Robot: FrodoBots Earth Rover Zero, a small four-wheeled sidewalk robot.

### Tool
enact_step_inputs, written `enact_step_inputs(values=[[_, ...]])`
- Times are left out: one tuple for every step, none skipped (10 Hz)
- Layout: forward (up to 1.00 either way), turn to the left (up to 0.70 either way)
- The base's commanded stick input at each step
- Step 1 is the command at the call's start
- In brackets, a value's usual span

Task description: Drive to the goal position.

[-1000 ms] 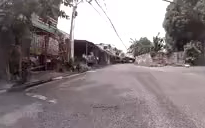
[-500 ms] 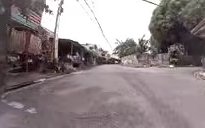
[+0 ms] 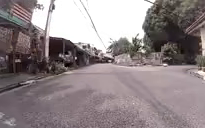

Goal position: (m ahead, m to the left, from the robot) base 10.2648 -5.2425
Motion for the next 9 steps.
enact_step_inputs(values=[[0.5, 0.07], [0.5, 0.07], [0.5, 0.07], [0.5, 0.07], [0.5, 0.07], [0.5, 0.07], [0.5, 0.07], [0.5, 0.07], [0.5, 0.07]])
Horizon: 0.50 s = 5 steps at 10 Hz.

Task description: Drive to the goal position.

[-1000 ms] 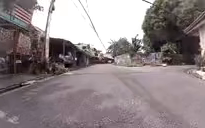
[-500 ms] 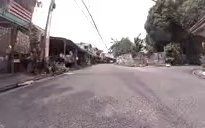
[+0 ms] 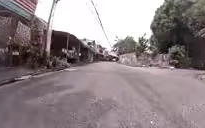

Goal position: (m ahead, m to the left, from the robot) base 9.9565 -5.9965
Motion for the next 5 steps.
enact_step_inputs(values=[[0.5, 0.07], [0.5, 0.07], [0.5, 0.07], [0.5, 0.07], [0.5, 0.07]])
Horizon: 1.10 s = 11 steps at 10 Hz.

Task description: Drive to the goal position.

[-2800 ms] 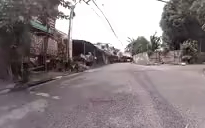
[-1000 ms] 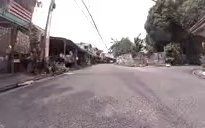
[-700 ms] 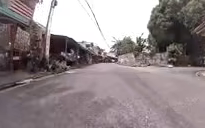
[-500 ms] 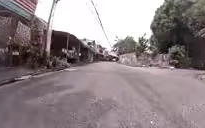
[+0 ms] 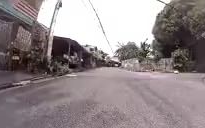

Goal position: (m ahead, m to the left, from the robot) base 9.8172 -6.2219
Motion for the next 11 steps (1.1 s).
enact_step_inputs(values=[[0.5, 0.07], [0.5, -0.32], [0.5, -0.43], [0.5, -0.43], [0.5, -0.43], [0.5, -0.43], [0.5, -0.43], [0.5, -0.43], [0.5, -0.43], [0.5, -0.43], [0.5, -0.4]])
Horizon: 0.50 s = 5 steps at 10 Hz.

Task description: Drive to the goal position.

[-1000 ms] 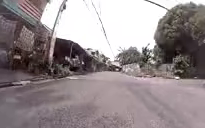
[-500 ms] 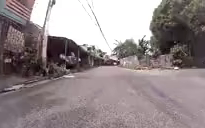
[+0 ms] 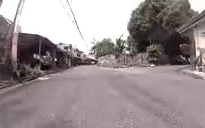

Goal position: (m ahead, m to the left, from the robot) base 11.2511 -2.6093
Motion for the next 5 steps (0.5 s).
enact_step_inputs(values=[[0.5, 0.07], [0.5, 0.07], [0.5, 0.07], [0.5, 0.07], [0.5, 0.07]])
